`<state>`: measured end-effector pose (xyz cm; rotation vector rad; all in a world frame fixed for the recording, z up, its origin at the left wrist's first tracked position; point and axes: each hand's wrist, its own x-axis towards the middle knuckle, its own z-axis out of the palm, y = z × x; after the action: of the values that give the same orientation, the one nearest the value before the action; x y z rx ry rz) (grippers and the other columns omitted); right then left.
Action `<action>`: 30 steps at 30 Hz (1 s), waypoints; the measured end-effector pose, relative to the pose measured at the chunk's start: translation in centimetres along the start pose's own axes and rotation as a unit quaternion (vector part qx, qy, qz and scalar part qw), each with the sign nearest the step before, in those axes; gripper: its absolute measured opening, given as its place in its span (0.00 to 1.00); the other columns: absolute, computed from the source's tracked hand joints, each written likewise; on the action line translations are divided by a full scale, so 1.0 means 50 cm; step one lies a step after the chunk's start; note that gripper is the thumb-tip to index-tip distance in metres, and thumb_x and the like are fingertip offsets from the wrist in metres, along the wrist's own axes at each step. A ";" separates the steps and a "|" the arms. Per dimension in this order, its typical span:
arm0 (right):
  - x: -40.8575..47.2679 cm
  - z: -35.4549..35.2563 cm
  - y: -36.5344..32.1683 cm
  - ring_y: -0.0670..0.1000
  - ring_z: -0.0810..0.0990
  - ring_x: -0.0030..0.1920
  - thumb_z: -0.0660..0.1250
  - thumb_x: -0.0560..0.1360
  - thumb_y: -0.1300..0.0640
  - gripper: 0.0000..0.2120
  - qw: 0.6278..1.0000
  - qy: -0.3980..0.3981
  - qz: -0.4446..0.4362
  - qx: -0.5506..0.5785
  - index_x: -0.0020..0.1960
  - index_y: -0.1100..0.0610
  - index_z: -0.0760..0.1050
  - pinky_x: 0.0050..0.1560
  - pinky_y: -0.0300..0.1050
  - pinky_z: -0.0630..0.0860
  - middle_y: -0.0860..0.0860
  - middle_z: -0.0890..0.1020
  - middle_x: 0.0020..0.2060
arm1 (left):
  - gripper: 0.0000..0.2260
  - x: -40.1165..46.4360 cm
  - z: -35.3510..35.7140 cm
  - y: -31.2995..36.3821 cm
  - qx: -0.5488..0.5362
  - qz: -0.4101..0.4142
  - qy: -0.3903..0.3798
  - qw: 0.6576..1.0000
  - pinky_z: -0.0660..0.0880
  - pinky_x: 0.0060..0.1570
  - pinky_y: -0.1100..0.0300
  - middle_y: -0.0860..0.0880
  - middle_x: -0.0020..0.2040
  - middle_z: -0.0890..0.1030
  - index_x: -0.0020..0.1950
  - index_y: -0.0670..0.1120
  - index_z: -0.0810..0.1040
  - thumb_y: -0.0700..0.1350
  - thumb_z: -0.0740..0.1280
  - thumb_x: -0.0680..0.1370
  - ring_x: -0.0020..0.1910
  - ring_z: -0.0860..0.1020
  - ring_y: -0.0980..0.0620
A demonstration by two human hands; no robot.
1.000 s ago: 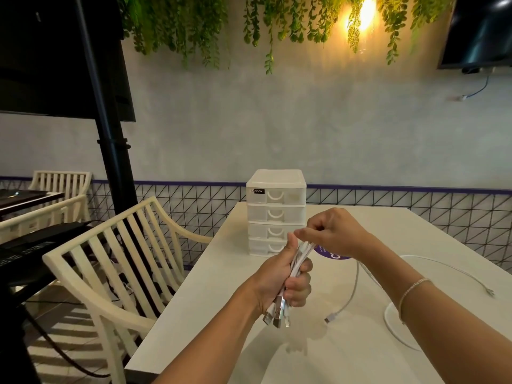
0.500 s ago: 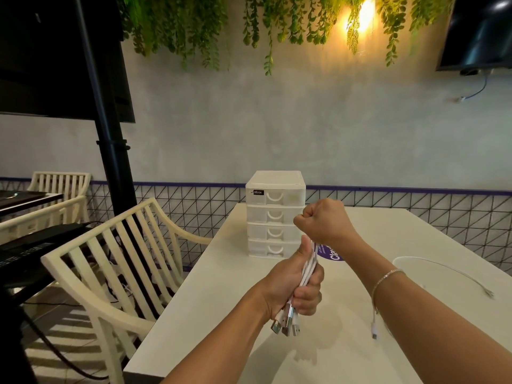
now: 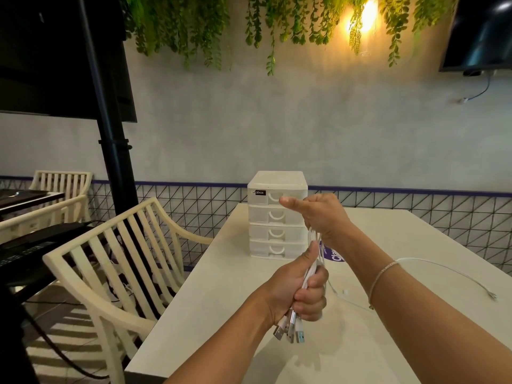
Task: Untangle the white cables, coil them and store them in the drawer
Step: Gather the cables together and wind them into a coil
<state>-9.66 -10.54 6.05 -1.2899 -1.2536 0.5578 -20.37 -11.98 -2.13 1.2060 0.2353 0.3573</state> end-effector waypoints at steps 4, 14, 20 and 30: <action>0.004 0.009 0.017 0.44 0.59 0.16 0.77 0.65 0.50 0.27 0.998 0.048 -0.006 -0.037 0.19 0.55 0.62 0.21 0.35 0.61 0.45 0.63 0.15 | 0.28 0.003 0.003 0.003 -0.001 0.005 -0.017 1.000 0.60 0.21 0.73 0.54 0.15 0.62 0.25 0.49 0.65 0.69 0.47 0.73 0.14 0.61 0.59; -0.010 0.023 0.066 0.43 0.62 0.17 0.73 0.69 0.47 0.26 0.998 -0.020 0.021 -0.057 0.21 0.57 0.63 0.26 0.36 0.64 0.45 0.64 0.13 | 0.28 -0.004 -0.024 0.019 -0.008 0.033 -0.023 0.999 0.59 0.21 0.73 0.54 0.15 0.62 0.24 0.48 0.65 0.68 0.51 0.73 0.13 0.61 0.58; -0.059 0.019 0.098 0.45 0.67 0.26 0.60 0.74 0.42 0.25 0.990 -0.129 0.019 0.044 0.27 0.58 0.66 0.30 0.33 0.67 0.49 0.69 0.23 | 0.21 -0.009 -0.030 0.007 -0.041 0.044 -0.082 0.995 0.62 0.22 0.73 0.53 0.15 0.60 0.24 0.51 0.68 0.57 0.54 0.74 0.13 0.62 0.57; -0.089 -0.028 0.156 0.47 0.60 0.23 0.59 0.78 0.45 0.18 0.982 -0.169 0.087 0.000 0.34 0.56 0.68 0.24 0.37 0.56 0.49 0.66 0.24 | 0.16 -0.012 -0.070 0.033 -0.108 0.124 -0.237 0.958 0.64 0.26 0.63 0.50 0.22 0.66 0.32 0.47 0.64 0.50 0.52 0.79 0.21 0.65 0.51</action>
<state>-7.33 -12.86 -2.41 -1.3496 -1.4237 0.9328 -22.43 -8.68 -1.76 1.0712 -0.3655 0.2908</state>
